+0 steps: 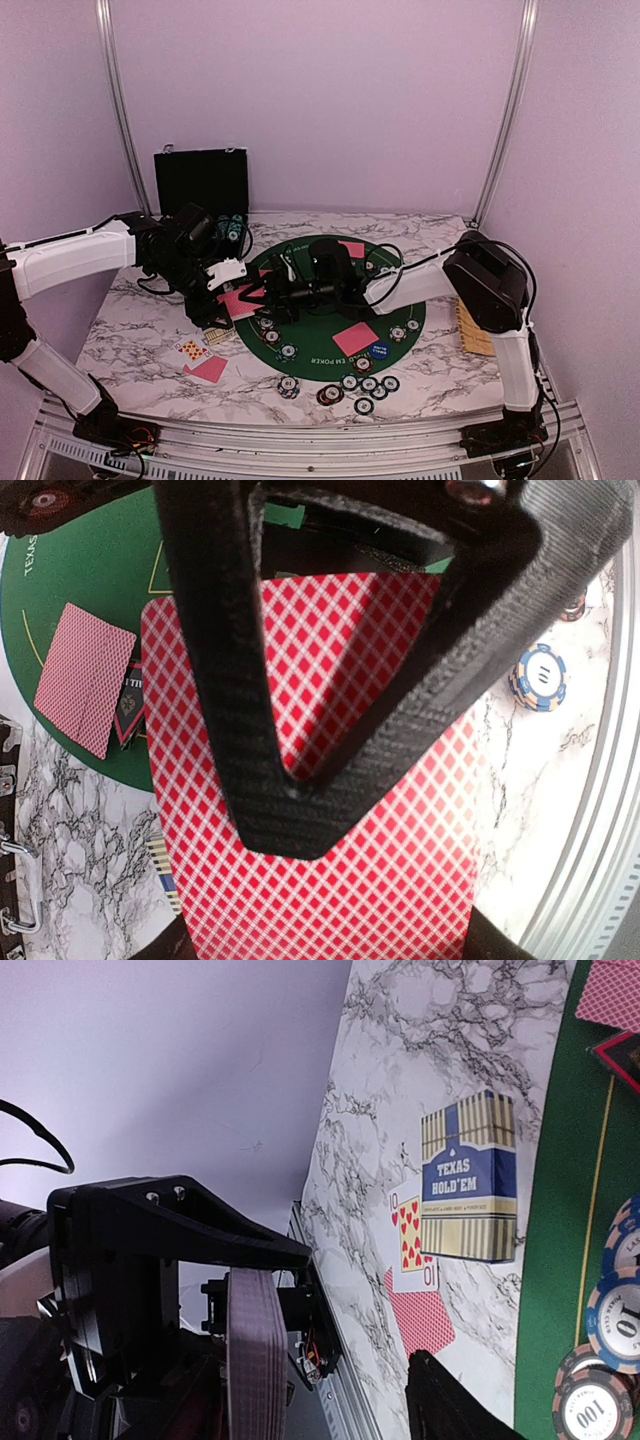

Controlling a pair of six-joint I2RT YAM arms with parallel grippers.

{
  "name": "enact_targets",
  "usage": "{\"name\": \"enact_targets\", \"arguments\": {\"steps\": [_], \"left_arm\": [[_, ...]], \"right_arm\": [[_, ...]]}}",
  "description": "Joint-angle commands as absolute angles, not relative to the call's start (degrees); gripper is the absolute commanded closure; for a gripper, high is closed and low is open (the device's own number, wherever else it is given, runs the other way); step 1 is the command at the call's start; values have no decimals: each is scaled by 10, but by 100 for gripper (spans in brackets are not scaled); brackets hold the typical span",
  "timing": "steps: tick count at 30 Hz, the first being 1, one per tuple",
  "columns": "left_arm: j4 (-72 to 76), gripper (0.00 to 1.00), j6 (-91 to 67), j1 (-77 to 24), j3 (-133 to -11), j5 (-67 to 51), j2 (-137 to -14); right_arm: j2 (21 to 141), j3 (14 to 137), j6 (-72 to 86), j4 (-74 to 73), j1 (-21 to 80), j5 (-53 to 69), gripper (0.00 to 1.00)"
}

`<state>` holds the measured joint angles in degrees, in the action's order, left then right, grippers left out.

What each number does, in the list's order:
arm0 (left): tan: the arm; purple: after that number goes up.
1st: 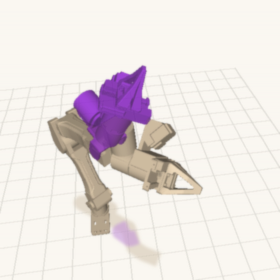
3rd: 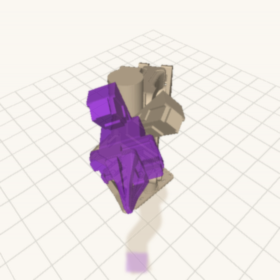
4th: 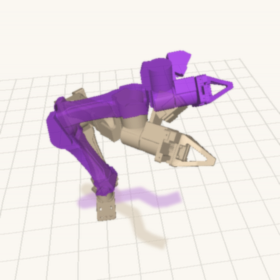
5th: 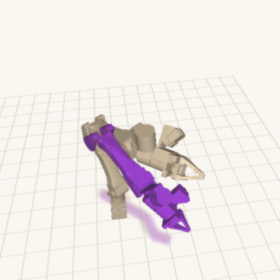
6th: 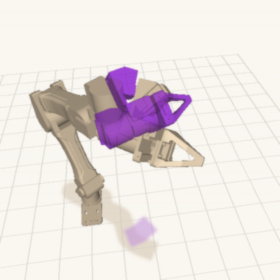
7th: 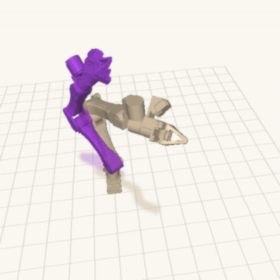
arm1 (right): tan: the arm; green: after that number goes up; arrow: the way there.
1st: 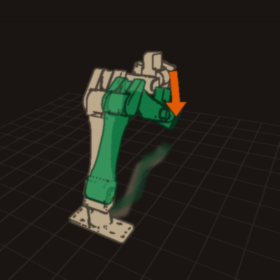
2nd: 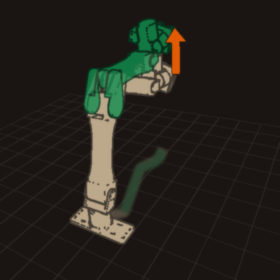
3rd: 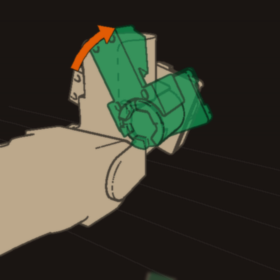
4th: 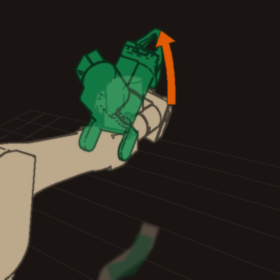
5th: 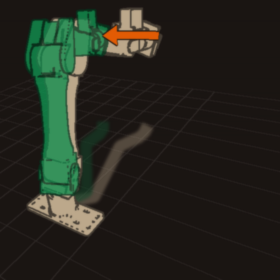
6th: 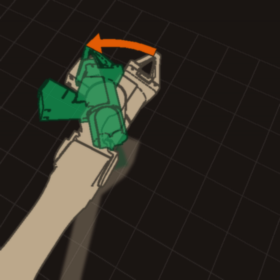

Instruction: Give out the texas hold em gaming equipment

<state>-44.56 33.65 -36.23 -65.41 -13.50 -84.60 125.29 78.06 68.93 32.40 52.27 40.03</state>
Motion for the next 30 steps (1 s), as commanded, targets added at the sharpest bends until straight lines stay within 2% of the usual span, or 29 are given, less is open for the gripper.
{"name": "enact_targets", "arguments": {"steps": [1,6,10,24,30], "left_arm": [[-445,100,339,-363,-654,-148,-836],[-445,100,340,-363,-654,-148,-835],[-445,100,340,-363,-653,-148,-835],[-445,100,341,-363,-651,-143,-832],[-445,100,342,-363,-649,-142,-832]], "right_arm": [[1220,774,681,321,519,406,38],[1209,767,679,319,520,407,34],[1202,763,678,318,520,406,39],[1185,755,659,289,508,409,73],[1166,741,663,298,504,407,84]]}}
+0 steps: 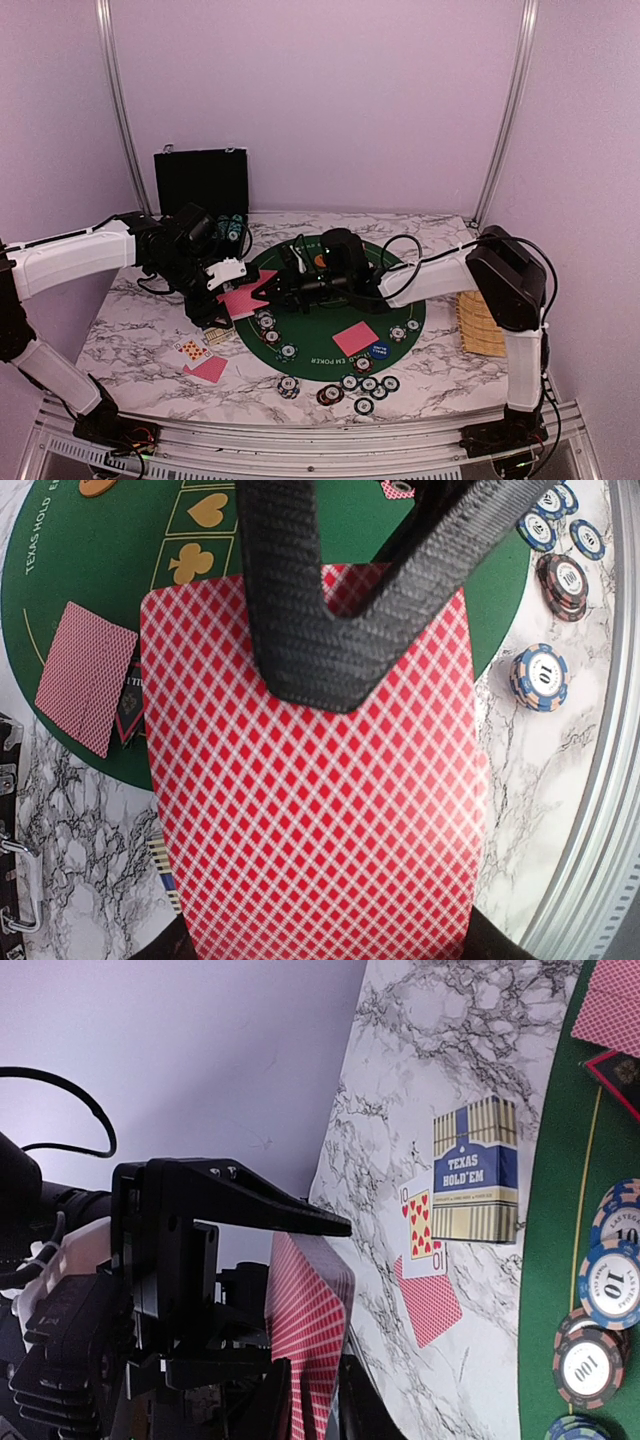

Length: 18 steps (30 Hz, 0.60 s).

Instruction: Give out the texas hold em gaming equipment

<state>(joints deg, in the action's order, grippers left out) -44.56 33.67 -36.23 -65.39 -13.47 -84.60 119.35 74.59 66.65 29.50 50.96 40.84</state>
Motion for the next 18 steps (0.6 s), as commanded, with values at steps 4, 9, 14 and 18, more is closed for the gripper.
{"name": "enact_targets", "arguments": {"steps": [4,9,14,18], "left_arm": [[-445,100,342,-363,-649,-142,-832],[-445,100,342,-363,-646,-142,-830],[-446,100,343,-362,-645,-142,-829],[-445,100,343,-362,-646,-141,-830]], "right_arm": [[1164,739,662,297,504,408,90],[1163,739,661,293,503,412,98],[1155,735,661,291,499,418,100],[1143,721,662,292,492,423,100]]}}
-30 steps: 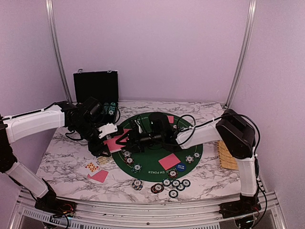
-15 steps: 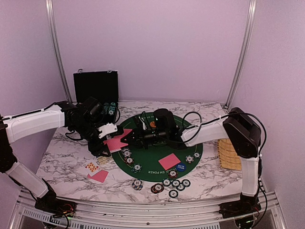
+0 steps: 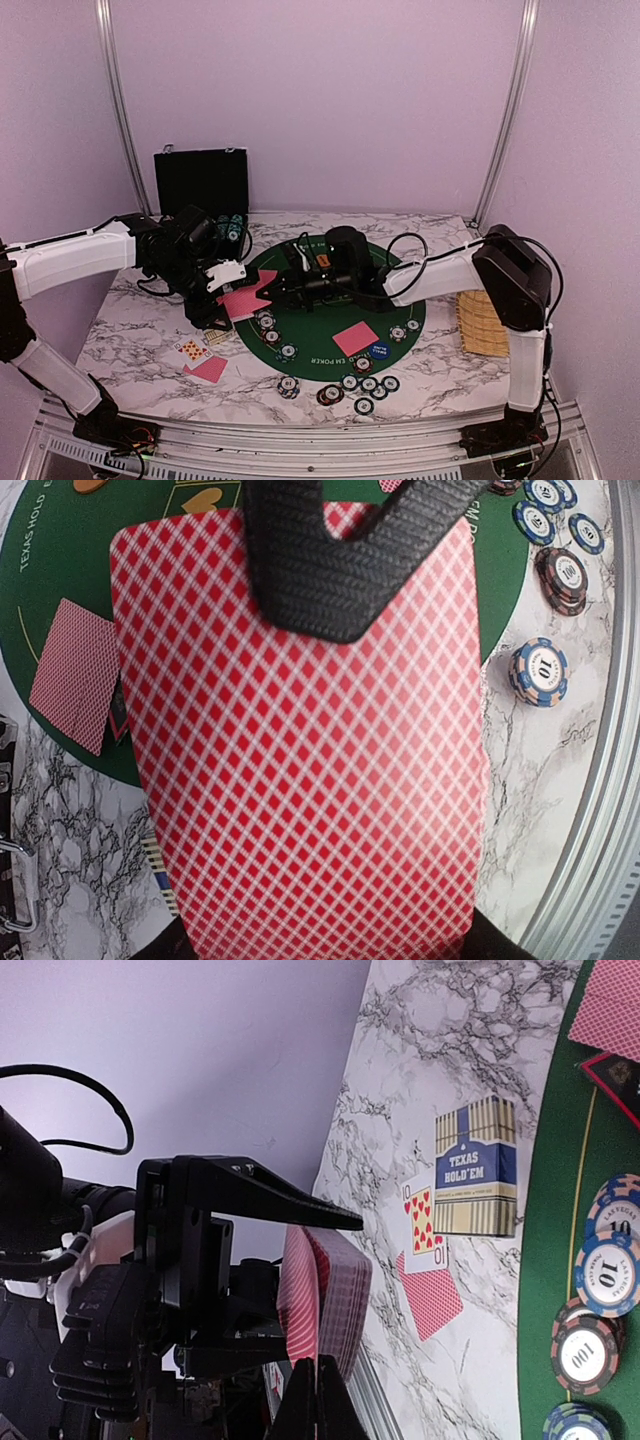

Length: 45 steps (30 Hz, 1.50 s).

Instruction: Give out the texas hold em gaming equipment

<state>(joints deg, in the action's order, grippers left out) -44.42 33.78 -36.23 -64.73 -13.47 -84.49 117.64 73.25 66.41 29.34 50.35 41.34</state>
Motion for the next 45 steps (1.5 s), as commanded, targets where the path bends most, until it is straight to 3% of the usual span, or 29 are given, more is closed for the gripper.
{"name": "enact_targets", "arguments": {"steps": [1,19,32,45], "left_arm": [[-445,100,343,-362,-646,-141,-831],[-445,100,343,-362,-641,-136,-825],[-446,100,338,-362,-643,-143,-828],[-446,100,335,-362,-649,-149,-835]], "right_arm": [[1139,717,662,292,490,424,100],[1027,581,636,275,430,443,100],[933,493,496,85,331,430,100],[952,463,418,7,294,401,100]]}}
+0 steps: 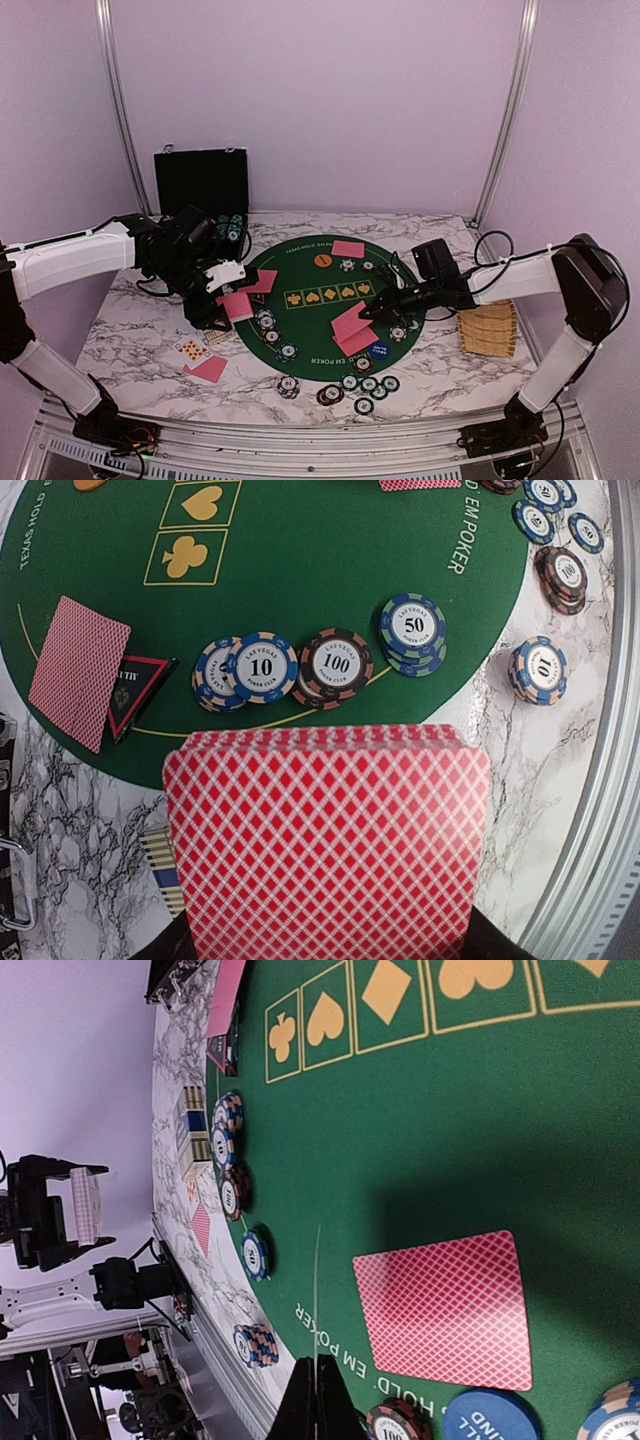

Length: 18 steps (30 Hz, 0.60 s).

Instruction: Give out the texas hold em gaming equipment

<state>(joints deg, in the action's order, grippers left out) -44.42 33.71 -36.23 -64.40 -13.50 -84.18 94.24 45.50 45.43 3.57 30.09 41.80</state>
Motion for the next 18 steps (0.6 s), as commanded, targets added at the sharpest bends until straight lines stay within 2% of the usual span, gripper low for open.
{"name": "enact_targets", "arguments": {"steps": [1,18], "left_arm": [[-446,100,336,-362,-651,-149,-836],[-448,100,346,-362,-647,-147,-847]], "right_arm": [[957,467,412,2,294,397,100],[992,517,347,-95,294,330,100]]}}
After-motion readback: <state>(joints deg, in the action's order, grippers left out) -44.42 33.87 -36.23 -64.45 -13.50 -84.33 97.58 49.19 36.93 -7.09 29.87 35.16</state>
